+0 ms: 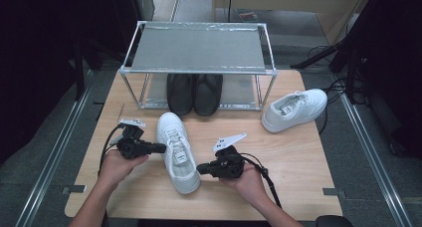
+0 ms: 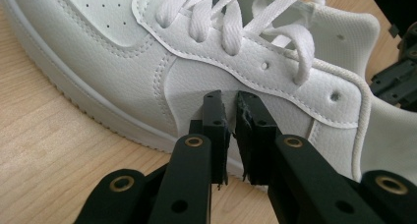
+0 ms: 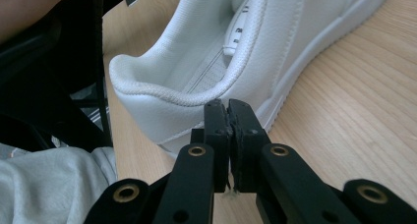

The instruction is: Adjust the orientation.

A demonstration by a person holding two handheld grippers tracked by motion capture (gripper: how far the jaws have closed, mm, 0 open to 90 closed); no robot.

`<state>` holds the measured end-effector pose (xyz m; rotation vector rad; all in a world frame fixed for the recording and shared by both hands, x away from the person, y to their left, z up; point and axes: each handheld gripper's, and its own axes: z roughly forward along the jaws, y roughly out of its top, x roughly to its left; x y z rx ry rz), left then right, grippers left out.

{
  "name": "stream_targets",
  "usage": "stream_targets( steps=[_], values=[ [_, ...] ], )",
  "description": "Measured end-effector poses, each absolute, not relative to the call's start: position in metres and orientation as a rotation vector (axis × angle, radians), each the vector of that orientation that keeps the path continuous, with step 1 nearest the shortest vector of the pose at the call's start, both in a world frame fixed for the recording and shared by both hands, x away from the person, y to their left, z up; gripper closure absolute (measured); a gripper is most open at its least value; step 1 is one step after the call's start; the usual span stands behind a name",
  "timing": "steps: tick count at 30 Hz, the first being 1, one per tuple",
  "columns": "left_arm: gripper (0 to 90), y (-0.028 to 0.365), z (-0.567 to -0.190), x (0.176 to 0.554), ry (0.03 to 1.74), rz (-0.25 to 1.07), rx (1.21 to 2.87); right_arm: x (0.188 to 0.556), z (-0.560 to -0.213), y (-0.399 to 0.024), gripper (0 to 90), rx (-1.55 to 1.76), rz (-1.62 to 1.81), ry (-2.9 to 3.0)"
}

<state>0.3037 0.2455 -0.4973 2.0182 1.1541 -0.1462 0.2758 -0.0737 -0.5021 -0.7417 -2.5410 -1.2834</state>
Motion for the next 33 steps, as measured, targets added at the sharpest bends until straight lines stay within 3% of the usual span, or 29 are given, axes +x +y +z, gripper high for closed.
stream_targets(
  steps=[19, 33],
  values=[
    [80.1, 0.252, -0.504, 0.289, 1.225, -0.086, 1.99, 0.302, -0.505, -0.062, 86.9, -0.792, -1.301, -2.574],
    [84.0, 0.249, -0.505, 0.286, 1.215, -0.118, 2.004, 0.293, -0.506, -0.051, 90.0, -0.769, -1.28, -2.549]
  ],
)
